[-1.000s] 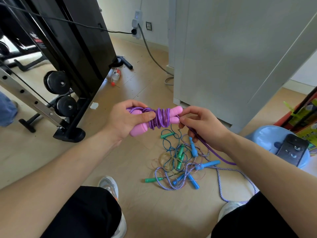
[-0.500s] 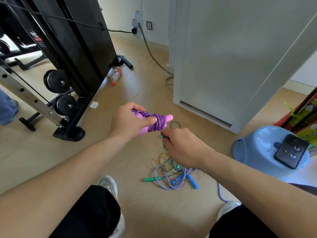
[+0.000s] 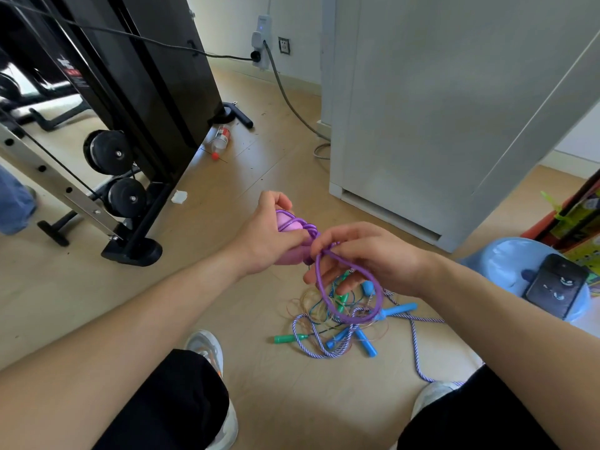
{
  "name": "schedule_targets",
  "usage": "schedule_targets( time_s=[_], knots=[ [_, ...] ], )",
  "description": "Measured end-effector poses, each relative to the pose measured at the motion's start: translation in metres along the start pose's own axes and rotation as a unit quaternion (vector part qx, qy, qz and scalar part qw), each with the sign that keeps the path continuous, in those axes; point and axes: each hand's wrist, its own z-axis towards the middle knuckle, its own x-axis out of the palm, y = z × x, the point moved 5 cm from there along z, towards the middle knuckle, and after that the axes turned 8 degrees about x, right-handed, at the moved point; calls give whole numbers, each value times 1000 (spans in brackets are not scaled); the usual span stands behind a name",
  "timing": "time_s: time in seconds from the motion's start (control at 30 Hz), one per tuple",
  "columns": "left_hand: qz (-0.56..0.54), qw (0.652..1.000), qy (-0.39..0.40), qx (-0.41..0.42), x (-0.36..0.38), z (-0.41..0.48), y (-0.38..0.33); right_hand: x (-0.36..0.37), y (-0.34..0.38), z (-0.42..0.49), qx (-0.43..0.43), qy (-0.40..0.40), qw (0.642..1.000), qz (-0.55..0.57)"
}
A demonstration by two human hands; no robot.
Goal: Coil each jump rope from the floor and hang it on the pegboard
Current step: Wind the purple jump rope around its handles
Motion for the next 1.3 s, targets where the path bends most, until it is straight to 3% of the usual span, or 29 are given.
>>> schedule_targets(
  time_s=[0.07,0.13,0.23,0.37,0.47,0.63,0.77,1.07,1.3],
  knots=[
    [-64,998,-12,2,-5,-2,-5,0,1,-4,-31,34,999,16],
    [-130,991,-18,3,-7,-4,-9,3,4,-8,-50,20,999,-4],
    [-171,985,3,5,-1,-6,-13,3,13,-8,-105,-107,983,-108],
    [-180,983,23,7,6,-9,-16,6,22,-8,-147,-262,901,-315],
    [-202,979,24,1,8,-9,-15,1,25,-11,-153,-353,883,-269],
    [-201,979,24,7,13,-10,-14,-10,17,1,-135,-342,922,-119],
    [-214,976,34,9,12,-10,-16,-18,14,5,-125,-345,930,-23],
    [-238,970,47,-3,26,-17,-24,-17,15,11,-121,-416,895,-110],
    [-148,986,81,16,20,-17,-18,-18,9,21,-76,-338,924,-160]
  ],
)
